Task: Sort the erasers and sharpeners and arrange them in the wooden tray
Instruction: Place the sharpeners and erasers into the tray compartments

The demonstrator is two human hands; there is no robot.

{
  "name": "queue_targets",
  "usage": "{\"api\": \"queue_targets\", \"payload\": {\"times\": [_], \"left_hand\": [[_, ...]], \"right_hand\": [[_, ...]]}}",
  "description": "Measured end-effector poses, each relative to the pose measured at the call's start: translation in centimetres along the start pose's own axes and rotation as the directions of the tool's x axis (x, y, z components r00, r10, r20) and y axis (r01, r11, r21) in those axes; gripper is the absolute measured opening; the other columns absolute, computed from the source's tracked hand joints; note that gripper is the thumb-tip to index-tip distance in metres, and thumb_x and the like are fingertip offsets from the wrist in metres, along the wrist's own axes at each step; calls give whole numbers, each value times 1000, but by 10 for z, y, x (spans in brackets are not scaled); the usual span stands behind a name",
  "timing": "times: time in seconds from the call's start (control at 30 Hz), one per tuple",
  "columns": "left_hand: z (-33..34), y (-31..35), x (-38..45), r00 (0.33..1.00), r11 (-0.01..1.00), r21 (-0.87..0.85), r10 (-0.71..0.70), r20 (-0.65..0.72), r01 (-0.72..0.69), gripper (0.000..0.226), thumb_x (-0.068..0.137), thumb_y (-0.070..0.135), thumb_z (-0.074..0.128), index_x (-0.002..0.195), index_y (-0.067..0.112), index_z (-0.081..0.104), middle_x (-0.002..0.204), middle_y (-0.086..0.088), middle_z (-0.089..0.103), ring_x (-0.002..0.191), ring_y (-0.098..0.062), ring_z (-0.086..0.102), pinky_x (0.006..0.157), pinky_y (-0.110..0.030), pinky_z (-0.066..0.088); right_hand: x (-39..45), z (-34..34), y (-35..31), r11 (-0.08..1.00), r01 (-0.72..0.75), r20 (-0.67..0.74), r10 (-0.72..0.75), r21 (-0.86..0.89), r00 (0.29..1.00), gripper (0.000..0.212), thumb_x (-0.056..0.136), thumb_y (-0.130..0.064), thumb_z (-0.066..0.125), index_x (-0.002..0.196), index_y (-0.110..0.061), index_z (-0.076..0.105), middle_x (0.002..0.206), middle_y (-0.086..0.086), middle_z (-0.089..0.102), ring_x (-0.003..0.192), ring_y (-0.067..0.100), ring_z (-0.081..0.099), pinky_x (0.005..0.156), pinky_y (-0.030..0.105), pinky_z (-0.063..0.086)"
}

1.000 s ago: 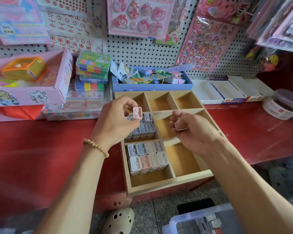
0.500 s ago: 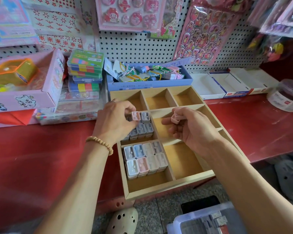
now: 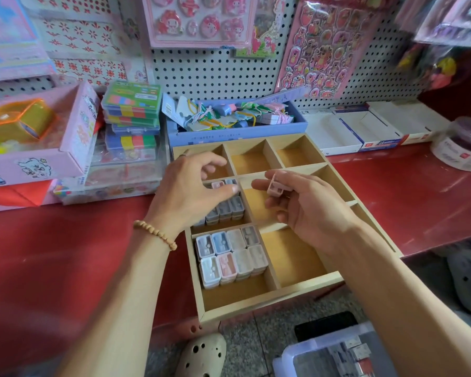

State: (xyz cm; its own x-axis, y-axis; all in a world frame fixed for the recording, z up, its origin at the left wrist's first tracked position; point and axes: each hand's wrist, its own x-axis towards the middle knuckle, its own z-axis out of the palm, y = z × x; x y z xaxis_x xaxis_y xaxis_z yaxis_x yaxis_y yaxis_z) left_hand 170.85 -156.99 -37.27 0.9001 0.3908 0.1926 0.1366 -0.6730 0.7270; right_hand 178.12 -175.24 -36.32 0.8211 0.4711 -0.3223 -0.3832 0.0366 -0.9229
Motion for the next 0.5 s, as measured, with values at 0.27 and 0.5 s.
{"api": "queue_targets", "payload": {"times": [0.27, 0.5], "left_hand": [[3, 21, -12, 977, 977, -152, 170, 132, -150, 40, 69, 35, 86, 106, 38, 71, 94, 13, 59, 82, -2, 58, 70, -8, 42], [5, 21, -14, 969, 965, -157, 226, 102, -208, 35, 67, 12, 85, 94, 29, 73, 88, 10, 61, 78, -4, 61, 70, -15, 45]], "right_hand": [[-6, 10, 1, 994, 68, 232, -46, -88, 972, 23, 103, -13, 45, 95, -7, 65, 86, 7, 67, 68, 14, 58, 49, 24, 40], [-8, 18, 1, 986, 50, 291, -2, -158, 957, 22, 103, -12, 46, 100, -4, 66, 76, 2, 63, 64, 11, 56, 52, 23, 44]]}}
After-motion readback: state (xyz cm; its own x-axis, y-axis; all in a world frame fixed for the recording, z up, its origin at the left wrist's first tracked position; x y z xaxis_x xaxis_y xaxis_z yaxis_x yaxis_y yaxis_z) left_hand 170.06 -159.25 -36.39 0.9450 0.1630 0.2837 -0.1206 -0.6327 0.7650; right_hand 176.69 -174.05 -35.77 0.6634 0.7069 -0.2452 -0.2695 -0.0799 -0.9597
